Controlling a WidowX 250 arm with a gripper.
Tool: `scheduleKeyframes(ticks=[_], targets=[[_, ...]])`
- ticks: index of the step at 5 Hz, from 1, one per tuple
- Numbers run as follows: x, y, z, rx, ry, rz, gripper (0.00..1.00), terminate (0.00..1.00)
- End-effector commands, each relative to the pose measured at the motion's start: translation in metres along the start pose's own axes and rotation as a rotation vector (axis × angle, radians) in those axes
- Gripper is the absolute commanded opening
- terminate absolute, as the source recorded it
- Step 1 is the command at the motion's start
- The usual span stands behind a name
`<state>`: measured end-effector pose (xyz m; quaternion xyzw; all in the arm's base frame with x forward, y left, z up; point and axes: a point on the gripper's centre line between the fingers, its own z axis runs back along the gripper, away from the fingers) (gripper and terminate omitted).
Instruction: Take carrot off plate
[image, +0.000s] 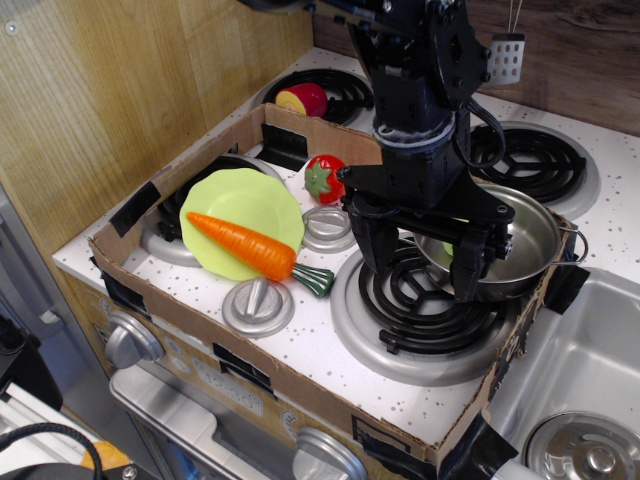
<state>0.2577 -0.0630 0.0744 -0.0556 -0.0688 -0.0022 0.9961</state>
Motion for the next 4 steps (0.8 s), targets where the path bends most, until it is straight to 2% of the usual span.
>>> scheduleKeyframes(ticks=[1,2,3,4], targets=[[0.000,0.000,0.000,0.000,0.000,0.000,1.00,0.00],[0.003,0.016,0.017,0.066,0.033,-0.175,1.00,0.00],[0.003,0.031,0.029,0.151,0.039,-0.387,1.00,0.00],[0.004,0.053,0.034,0.167,0.053,-0.642,1.00,0.00]])
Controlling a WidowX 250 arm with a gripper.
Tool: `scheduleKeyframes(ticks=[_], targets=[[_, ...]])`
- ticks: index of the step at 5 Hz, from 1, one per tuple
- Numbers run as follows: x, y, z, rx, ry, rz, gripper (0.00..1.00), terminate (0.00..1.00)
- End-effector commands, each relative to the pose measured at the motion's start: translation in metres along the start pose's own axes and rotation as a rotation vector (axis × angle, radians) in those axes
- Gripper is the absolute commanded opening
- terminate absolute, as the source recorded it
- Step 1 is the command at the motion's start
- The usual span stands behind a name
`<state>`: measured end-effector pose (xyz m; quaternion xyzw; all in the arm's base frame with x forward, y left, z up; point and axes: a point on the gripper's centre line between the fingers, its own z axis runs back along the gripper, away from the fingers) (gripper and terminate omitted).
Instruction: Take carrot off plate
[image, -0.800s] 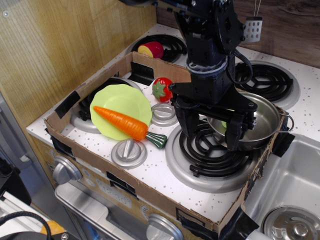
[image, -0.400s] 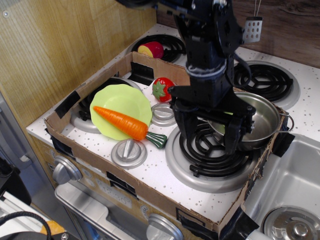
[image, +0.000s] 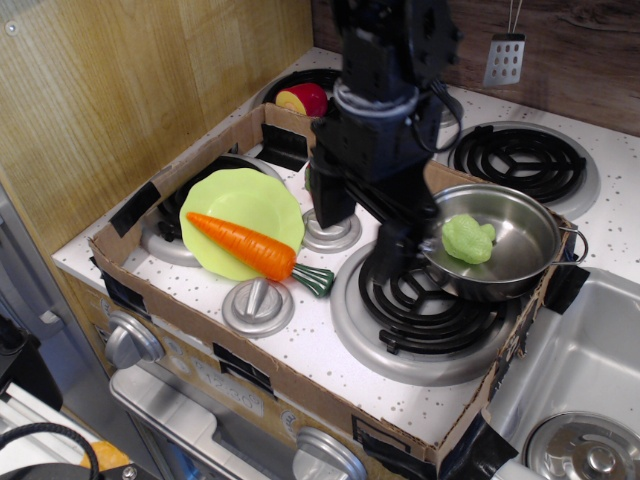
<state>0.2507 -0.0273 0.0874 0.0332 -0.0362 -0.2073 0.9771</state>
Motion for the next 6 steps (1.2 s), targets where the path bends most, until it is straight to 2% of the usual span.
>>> scheduleKeyframes(ticks=[1,3,4,5,6], targets=[[-0.004,0.040,0.009,0.079,-0.083,-0.466,1.00,0.00],[-0.004,0.071,-0.005,0.078,-0.106,-0.948,1.00,0.00],[-0.009,0.080,-0.018,-0.003,-0.080,-0.998,1.00,0.00],[-0.016,0.090,-0.031,0.038,-0.004,-0.996,1.00,0.00],[-0.022,0.094,-0.041,0.040,0.008,-0.976,1.00,0.00]])
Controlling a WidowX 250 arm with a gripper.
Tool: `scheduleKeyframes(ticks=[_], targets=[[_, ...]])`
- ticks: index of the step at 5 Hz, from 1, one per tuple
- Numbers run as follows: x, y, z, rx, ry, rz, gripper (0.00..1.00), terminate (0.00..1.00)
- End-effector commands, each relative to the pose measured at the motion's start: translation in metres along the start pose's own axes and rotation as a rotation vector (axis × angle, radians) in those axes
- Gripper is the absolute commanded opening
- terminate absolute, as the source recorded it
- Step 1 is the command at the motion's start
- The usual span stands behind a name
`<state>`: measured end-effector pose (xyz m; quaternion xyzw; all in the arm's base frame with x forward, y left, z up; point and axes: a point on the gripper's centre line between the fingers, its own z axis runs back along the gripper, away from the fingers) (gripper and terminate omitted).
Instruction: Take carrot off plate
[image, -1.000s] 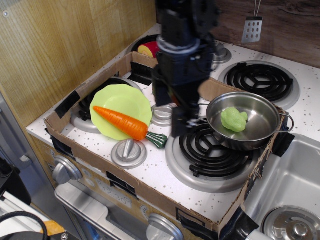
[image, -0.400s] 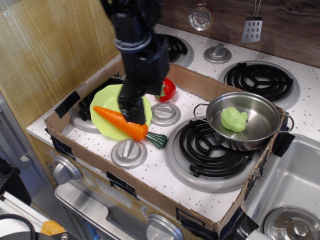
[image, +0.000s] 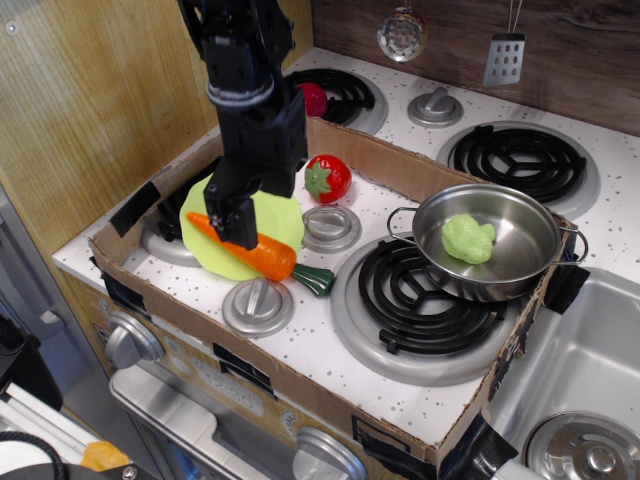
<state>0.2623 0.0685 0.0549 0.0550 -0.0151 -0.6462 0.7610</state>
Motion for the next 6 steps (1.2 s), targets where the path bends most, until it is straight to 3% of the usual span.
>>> scheduleKeyframes(ticks=[1,4,5,6], targets=[[-0.001,0.007,-0.008,0.024,0.013,0.032,1.00,0.00],[-0.003,0.012,-0.026,0.065,-0.038,0.033,1.00,0.00],[-0.003,0.007,-0.027,0.091,-0.060,0.078,0.00,0.00],[-0.002,0.003,-0.028,0.123,-0.064,0.086,0.00,0.00]])
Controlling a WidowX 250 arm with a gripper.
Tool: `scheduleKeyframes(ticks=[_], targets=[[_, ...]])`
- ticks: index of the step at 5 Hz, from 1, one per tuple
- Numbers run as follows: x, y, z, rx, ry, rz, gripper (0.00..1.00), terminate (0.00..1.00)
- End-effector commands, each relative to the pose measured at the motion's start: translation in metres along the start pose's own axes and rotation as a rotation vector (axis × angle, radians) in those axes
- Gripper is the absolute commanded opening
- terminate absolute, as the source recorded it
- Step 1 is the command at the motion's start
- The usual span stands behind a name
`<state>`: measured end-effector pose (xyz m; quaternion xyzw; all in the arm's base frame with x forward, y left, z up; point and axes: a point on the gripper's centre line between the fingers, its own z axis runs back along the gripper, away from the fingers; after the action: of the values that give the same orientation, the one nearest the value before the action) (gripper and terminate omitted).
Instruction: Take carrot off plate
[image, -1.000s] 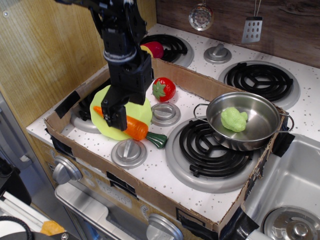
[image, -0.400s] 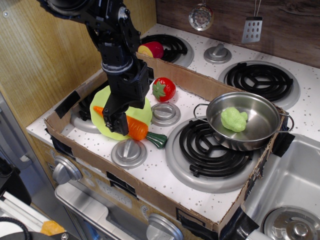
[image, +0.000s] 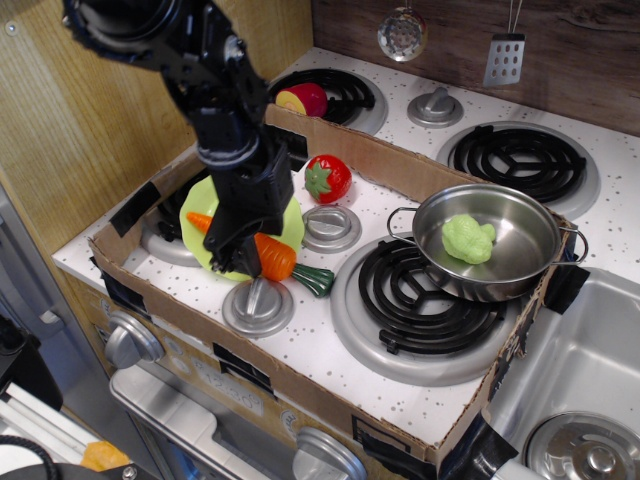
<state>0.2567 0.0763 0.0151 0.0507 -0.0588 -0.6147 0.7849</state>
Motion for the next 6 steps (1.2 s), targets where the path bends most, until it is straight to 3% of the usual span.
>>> scheduleKeyframes(ticks=[1,3,4,5,6], targets=[[0.006,0.010,0.016,0.084,0.013,-0.003,0.00,0.00],[0.014,0.023,0.052,0.072,0.054,0.021,0.00,0.00],[0.024,0.030,0.065,0.025,0.040,0.124,0.00,0.00],[0.041,0.045,0.080,0.002,0.042,0.267,0.00,0.00],[0.052,0.058,0.087,-0.065,0.041,0.524,0.00,0.00]])
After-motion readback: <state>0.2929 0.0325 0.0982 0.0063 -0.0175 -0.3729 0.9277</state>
